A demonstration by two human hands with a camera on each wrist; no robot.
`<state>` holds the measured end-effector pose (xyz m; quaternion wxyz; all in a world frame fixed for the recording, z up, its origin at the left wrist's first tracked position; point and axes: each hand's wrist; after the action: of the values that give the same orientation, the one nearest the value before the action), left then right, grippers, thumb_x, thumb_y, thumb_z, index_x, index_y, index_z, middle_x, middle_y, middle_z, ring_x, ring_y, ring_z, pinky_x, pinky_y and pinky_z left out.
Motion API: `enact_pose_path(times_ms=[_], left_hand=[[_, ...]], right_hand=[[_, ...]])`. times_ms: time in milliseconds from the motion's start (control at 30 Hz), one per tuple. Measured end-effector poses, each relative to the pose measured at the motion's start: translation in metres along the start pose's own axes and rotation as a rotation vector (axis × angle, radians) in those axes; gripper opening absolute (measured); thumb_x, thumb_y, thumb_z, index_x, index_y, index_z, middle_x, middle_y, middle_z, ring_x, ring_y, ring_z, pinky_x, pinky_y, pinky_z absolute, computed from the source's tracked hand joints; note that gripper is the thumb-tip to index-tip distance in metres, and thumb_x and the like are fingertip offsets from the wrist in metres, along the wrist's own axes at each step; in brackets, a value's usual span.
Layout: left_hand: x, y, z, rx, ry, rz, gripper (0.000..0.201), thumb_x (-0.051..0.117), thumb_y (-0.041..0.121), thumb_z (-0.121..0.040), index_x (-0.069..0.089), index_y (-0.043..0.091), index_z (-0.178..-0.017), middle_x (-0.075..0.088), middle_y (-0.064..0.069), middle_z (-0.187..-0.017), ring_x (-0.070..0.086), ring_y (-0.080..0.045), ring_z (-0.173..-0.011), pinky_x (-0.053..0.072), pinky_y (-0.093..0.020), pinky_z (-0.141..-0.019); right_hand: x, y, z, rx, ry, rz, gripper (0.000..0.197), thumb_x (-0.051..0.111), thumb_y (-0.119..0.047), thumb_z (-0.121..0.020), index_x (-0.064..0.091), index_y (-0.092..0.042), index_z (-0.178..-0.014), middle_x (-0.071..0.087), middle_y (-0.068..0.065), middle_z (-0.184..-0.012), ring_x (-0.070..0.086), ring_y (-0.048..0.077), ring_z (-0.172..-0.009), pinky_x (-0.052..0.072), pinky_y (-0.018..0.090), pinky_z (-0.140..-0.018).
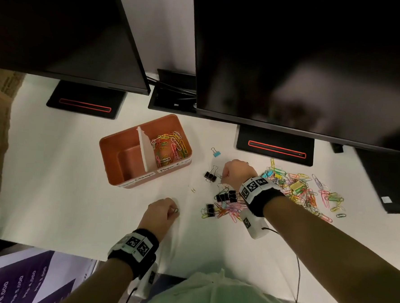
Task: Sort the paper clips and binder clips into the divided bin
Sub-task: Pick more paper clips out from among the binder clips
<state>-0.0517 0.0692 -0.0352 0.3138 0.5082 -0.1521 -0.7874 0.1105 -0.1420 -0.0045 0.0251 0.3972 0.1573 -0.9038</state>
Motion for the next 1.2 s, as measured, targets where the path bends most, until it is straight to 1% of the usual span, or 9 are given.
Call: enact_pose_path(times_ms=[167, 267, 367, 467, 600, 667, 833, 967, 1200], left_hand=[[0.003, 0.0, -0.005, 0.066, 0.055, -0.09, 0.003, 0.062, 0.014, -0.084, 0.064, 0.012, -0.083, 0.044, 0.005, -0.088, 0.04, -0.016, -0.085, 0.034, -0.025, -0.079], [0.004, -0.001, -0.004, 0.136, 0.025, -0.147, 0.005, 0.056, 0.01, -0.085, 0.059, 0.012, -0.082, 0.048, 0.005, -0.082, 0.044, -0.018, -0.081, 0.042, -0.031, -0.077], [0.0, 0.002, -0.008, 0.17, -0.033, -0.127, 0.004, 0.052, 0.011, -0.088, 0.055, 0.013, -0.086, 0.05, 0.005, -0.081, 0.049, -0.019, -0.079, 0.037, -0.026, -0.072], [-0.007, 0.016, -0.018, 0.199, -0.039, -0.064, 0.009, 0.055, 0.014, -0.088, 0.055, 0.014, -0.097, 0.056, 0.002, -0.083, 0.055, -0.018, -0.079, 0.044, -0.027, -0.073], [-0.011, 0.038, -0.042, 0.211, -0.043, -0.044, 0.027, 0.059, 0.013, -0.086, 0.057, 0.018, -0.112, 0.061, 0.001, -0.085, 0.058, -0.016, -0.081, 0.047, -0.027, -0.078], [-0.011, 0.044, -0.054, 0.194, -0.051, -0.06, 0.029, 0.058, 0.012, -0.086, 0.058, 0.015, -0.115, 0.063, -0.004, -0.094, 0.059, -0.019, -0.087, 0.047, -0.029, -0.083], [-0.01, 0.046, -0.069, 0.197, -0.063, -0.085, 0.013, 0.06, 0.011, -0.086, 0.065, 0.009, -0.097, 0.054, -0.006, -0.099, 0.055, -0.022, -0.089, 0.045, -0.029, -0.084], [-0.008, 0.043, -0.071, 0.22, -0.034, -0.075, 0.003, 0.062, 0.005, -0.083, 0.065, 0.005, -0.084, 0.046, 0.002, -0.092, 0.05, -0.017, -0.083, 0.042, -0.026, -0.08], [-0.006, 0.041, -0.069, 0.21, -0.055, -0.174, 0.003, 0.055, 0.008, -0.087, 0.057, 0.008, -0.086, 0.049, 0.002, -0.083, 0.046, -0.021, -0.082, 0.039, -0.03, -0.073]], right_hand=[[-0.002, 0.004, 0.005, -0.053, 0.009, -0.04, 0.016, 0.062, -0.029, -0.085, 0.07, -0.017, -0.092, 0.067, -0.001, -0.098, 0.061, 0.02, -0.091, 0.053, 0.035, -0.084], [0.0, 0.011, 0.011, -0.093, 0.104, -0.12, 0.01, 0.061, -0.032, -0.085, 0.062, -0.023, -0.089, 0.063, -0.004, -0.096, 0.059, 0.018, -0.092, 0.051, 0.034, -0.084], [-0.004, 0.018, 0.016, -0.11, 0.222, -0.297, 0.007, 0.063, -0.026, -0.085, 0.057, -0.023, -0.084, 0.064, -0.004, -0.089, 0.061, 0.018, -0.088, 0.05, 0.029, -0.076], [-0.015, 0.022, 0.018, -0.067, 0.24, -0.354, 0.01, 0.064, -0.017, -0.085, 0.063, -0.016, -0.095, 0.065, 0.001, -0.096, 0.06, 0.017, -0.089, 0.046, 0.024, -0.073], [-0.031, 0.037, 0.012, -0.014, 0.23, -0.324, 0.027, 0.064, -0.017, -0.086, 0.063, -0.012, -0.112, 0.067, 0.006, -0.113, 0.062, 0.021, -0.103, 0.05, 0.029, -0.089], [-0.034, 0.042, 0.008, -0.017, 0.223, -0.227, 0.025, 0.063, -0.017, -0.087, 0.065, -0.012, -0.111, 0.062, 0.007, -0.116, 0.059, 0.021, -0.106, 0.047, 0.027, -0.088], [-0.022, 0.043, -0.008, -0.019, 0.093, -0.14, 0.02, 0.064, -0.015, -0.085, 0.066, -0.015, -0.105, 0.049, 0.007, -0.121, 0.054, 0.021, -0.101, 0.048, 0.027, -0.081], [-0.017, 0.041, -0.016, -0.038, 0.083, -0.146, 0.017, 0.06, -0.01, -0.087, 0.065, -0.013, -0.102, 0.063, 0.006, -0.111, 0.059, 0.02, -0.097, 0.043, 0.023, -0.078], [-0.02, 0.046, -0.007, -0.113, 0.054, -0.109, 0.017, 0.055, -0.014, -0.09, 0.067, -0.013, -0.102, 0.065, 0.004, -0.107, 0.058, 0.019, -0.097, 0.04, 0.021, -0.076]])
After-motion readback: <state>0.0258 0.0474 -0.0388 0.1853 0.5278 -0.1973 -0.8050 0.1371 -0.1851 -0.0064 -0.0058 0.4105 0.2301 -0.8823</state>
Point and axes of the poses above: each hand's wrist, its own z-axis away from the middle knuckle, its own x-axis out of the palm, y = z × x
